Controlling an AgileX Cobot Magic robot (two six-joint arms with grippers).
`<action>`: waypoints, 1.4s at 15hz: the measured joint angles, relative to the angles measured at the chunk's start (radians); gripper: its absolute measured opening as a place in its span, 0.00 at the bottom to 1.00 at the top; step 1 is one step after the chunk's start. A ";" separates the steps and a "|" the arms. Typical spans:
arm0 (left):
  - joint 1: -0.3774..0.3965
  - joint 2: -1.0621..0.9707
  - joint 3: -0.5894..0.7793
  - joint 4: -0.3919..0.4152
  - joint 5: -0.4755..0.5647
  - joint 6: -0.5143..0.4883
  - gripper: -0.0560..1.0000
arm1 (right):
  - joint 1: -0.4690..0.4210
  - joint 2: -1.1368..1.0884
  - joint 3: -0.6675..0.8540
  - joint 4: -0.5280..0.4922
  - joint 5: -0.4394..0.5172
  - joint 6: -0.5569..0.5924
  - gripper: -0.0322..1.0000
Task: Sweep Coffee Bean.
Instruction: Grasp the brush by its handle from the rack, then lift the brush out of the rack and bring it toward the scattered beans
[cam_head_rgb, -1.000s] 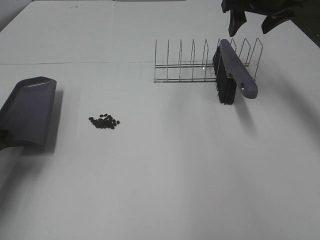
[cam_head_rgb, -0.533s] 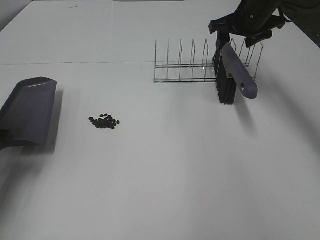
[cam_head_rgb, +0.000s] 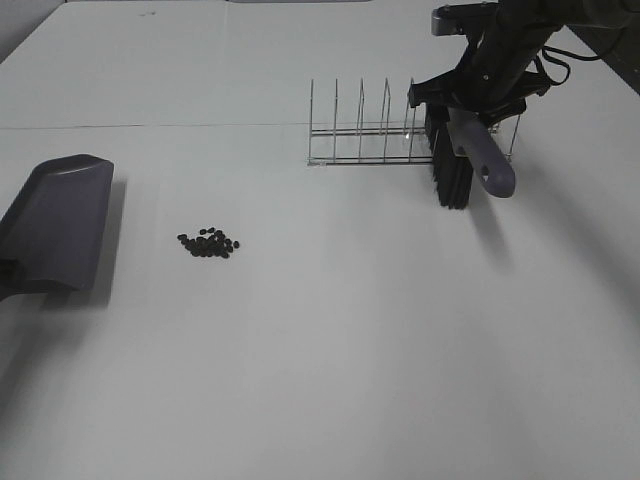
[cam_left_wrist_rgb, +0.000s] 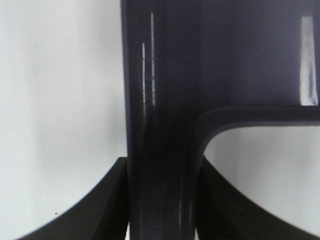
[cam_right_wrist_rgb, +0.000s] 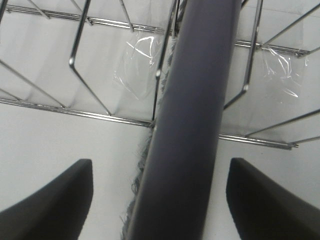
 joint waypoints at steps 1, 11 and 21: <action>0.000 0.000 0.000 0.000 0.000 0.000 0.36 | 0.000 0.001 0.000 0.000 0.000 0.000 0.65; 0.000 0.000 0.000 0.000 0.000 0.000 0.36 | -0.007 -0.005 -0.009 -0.051 0.082 0.018 0.39; 0.000 -0.001 0.000 0.057 0.044 -0.007 0.36 | -0.006 -0.229 0.017 -0.114 0.155 0.079 0.38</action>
